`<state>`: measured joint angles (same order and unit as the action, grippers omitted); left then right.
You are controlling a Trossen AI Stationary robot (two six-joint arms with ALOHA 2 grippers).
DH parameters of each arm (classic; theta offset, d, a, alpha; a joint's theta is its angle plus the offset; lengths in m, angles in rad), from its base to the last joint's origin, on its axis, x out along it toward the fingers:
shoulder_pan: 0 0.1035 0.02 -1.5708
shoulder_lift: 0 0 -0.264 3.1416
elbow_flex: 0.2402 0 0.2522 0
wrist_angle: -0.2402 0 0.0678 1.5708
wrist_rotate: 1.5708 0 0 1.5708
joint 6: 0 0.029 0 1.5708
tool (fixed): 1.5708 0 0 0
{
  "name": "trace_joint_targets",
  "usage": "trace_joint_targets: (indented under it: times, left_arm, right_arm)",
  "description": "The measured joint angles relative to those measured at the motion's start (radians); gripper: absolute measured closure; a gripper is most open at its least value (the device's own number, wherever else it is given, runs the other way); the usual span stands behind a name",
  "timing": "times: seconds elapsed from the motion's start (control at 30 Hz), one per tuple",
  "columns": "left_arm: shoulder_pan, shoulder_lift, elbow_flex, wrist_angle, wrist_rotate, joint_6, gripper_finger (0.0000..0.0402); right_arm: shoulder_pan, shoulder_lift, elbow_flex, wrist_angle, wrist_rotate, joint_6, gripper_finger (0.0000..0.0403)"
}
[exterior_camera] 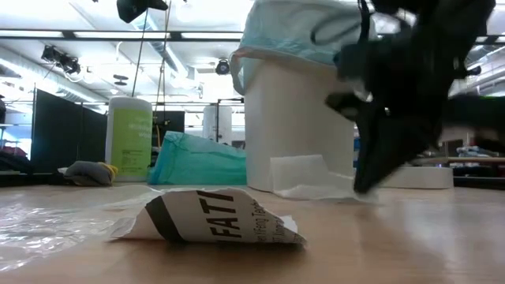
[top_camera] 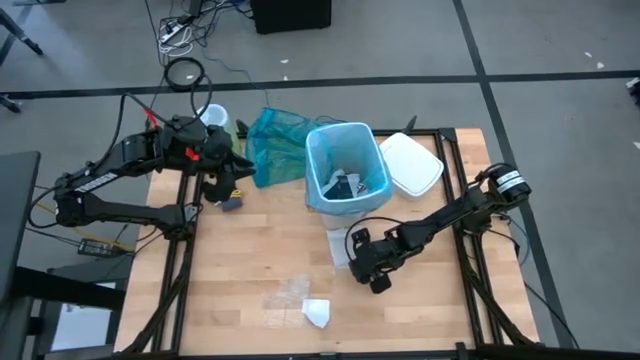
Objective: Place trash/remove bag and relplace
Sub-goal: Put the white napkin into the white trash bin
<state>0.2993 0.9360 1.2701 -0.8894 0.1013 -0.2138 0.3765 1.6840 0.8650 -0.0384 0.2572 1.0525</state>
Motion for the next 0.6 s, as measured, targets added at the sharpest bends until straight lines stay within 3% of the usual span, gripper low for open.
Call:
trace_joint_targets:
  times: [0.13,0.47,0.6]
  left_arm:
    - [0.000,0.000,0.000,-0.001,-0.003,0.000,0.0282]
    - [0.000,0.000,0.000,-0.001,-0.003,0.003,0.0282]
    - [0.000,0.000,0.000,-0.005,-0.003,0.003,0.0282]
  right_arm:
    - [0.008,-0.043,0.080,-0.079,0.020,-0.066,0.0403]
    - [0.008,-0.085,0.379,-0.504,0.154,-0.264,0.0403]
    - [0.007,-0.084,0.396,-0.602,0.159,-0.287,0.0388]
